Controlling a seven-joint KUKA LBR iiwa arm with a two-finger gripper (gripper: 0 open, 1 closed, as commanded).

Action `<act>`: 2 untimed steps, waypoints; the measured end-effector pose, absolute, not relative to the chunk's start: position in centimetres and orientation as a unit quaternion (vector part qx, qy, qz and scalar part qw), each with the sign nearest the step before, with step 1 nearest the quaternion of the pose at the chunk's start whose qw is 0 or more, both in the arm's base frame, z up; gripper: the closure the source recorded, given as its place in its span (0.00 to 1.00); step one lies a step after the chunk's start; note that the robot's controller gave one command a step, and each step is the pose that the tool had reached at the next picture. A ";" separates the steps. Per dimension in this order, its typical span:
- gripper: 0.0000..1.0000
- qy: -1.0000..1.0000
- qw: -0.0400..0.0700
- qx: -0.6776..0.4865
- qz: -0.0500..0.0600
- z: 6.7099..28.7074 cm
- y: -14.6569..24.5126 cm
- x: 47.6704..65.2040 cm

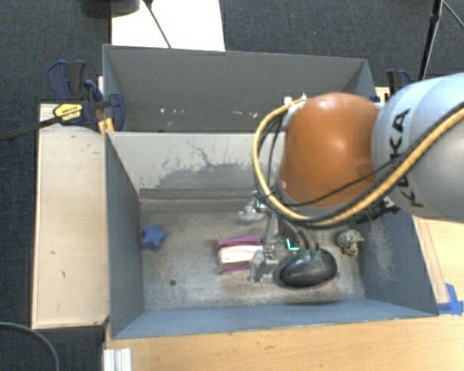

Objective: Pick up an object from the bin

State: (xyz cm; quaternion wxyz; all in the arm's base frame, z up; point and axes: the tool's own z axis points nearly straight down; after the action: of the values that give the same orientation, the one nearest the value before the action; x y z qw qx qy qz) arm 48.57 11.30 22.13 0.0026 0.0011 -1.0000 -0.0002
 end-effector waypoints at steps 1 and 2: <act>0.00 -1.000 0.003 -0.013 0.001 11.6 7.7 50.2; 0.00 -0.988 0.000 0.155 0.000 8.2 7.0 51.4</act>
Offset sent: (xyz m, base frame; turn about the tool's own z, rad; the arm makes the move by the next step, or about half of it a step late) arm 0.0173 -0.0343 -0.1018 0.0244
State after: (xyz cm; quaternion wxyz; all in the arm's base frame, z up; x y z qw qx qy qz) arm 51.44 6.98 8.19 -0.0001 0.1555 -0.9878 -0.0001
